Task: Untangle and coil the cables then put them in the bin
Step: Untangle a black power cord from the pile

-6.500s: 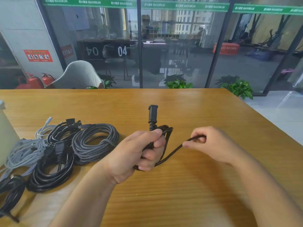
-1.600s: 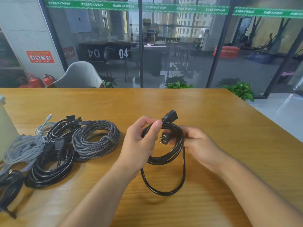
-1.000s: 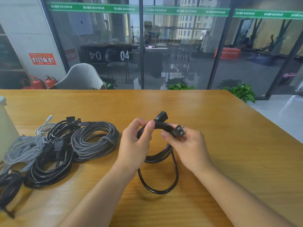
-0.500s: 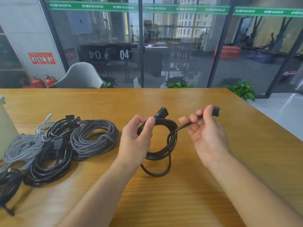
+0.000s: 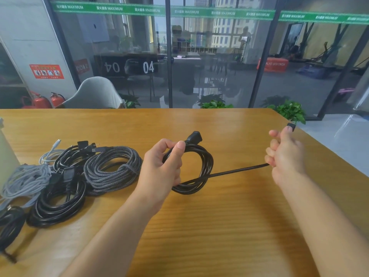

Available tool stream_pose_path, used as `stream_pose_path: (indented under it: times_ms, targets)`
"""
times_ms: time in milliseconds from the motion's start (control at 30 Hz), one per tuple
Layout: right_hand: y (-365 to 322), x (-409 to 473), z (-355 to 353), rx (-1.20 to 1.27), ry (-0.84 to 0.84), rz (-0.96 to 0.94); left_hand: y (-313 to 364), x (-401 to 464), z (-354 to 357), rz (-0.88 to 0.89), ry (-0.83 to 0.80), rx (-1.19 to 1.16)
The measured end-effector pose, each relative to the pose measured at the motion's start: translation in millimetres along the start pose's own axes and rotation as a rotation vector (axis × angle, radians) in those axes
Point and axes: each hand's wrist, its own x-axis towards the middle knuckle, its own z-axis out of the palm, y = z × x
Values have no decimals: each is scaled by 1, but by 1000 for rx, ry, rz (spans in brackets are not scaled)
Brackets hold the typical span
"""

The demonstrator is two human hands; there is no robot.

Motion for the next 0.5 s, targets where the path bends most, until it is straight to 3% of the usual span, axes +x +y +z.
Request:
stream_pose_path:
  times_ms: [133,333,500]
  targets:
    - [6,8,-7,-117,-1,-91,3,-3,5,4,-38,-1]
    - [30,2,3,-535,-269,-301,4,2,-7,40,-39,57]
    - [32,-14,13,-666,-420,-359,6,0,-5,42,-89,5]
